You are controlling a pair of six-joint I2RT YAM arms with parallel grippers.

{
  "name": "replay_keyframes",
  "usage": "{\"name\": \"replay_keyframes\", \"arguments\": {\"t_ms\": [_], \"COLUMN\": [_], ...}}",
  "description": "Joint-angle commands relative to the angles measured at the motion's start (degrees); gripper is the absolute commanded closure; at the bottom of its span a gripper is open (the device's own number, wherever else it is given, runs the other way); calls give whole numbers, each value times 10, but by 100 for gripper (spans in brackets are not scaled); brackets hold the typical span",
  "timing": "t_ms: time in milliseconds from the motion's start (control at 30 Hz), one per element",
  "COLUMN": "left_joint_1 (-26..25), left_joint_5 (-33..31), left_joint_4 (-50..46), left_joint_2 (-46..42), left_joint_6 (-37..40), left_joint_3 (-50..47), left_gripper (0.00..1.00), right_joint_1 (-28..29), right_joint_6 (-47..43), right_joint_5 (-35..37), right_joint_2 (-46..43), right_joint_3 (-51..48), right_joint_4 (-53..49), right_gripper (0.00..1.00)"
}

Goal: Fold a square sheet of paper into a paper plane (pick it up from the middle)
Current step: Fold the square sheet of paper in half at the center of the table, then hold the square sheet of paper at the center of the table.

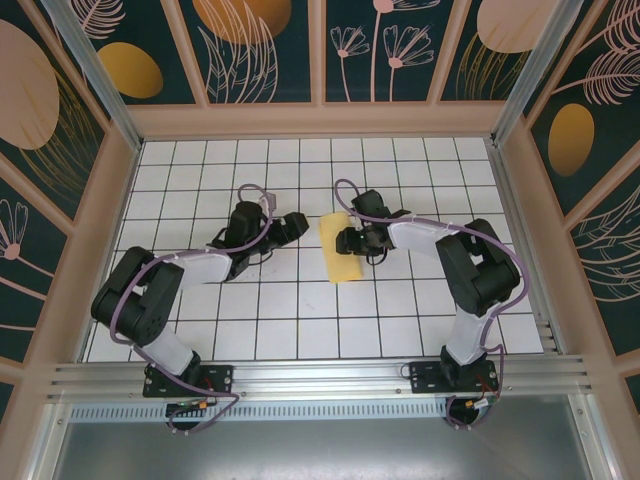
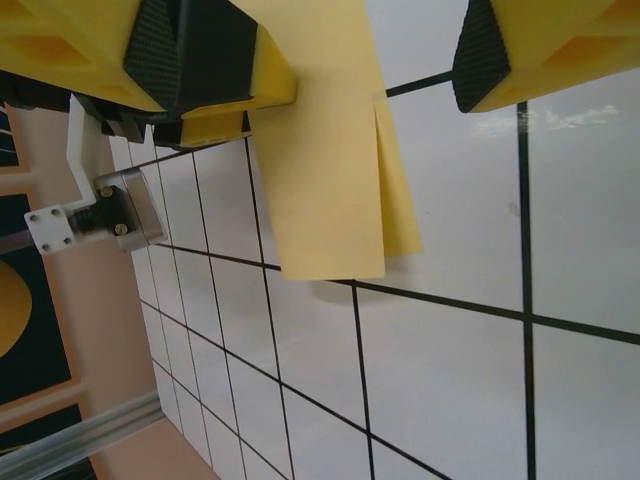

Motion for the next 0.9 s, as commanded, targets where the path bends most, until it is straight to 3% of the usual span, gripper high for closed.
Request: {"name": "replay_keyframes", "arguments": {"t_ms": [0,233,867], "left_joint_1": [-15,-34,-33], "left_joint_5": [-3,-15,-73], "left_joint_4": [24,40,20], "left_joint_2": [24,73,109], "left_joint_6": [-11,-32,-50], "left_joint_3": [23,45,63], "left_gripper": [30,45,57], "right_joint_1": [0,0,12], "right_joint_6": [-26,-40,-68], "right_joint_5": [4,14,71], "right_joint_2": [28,49,89], "right_joint_3": [-1,-3,2], "right_joint_4": [-30,-37,-64], "right_gripper": [45,44,39]}}
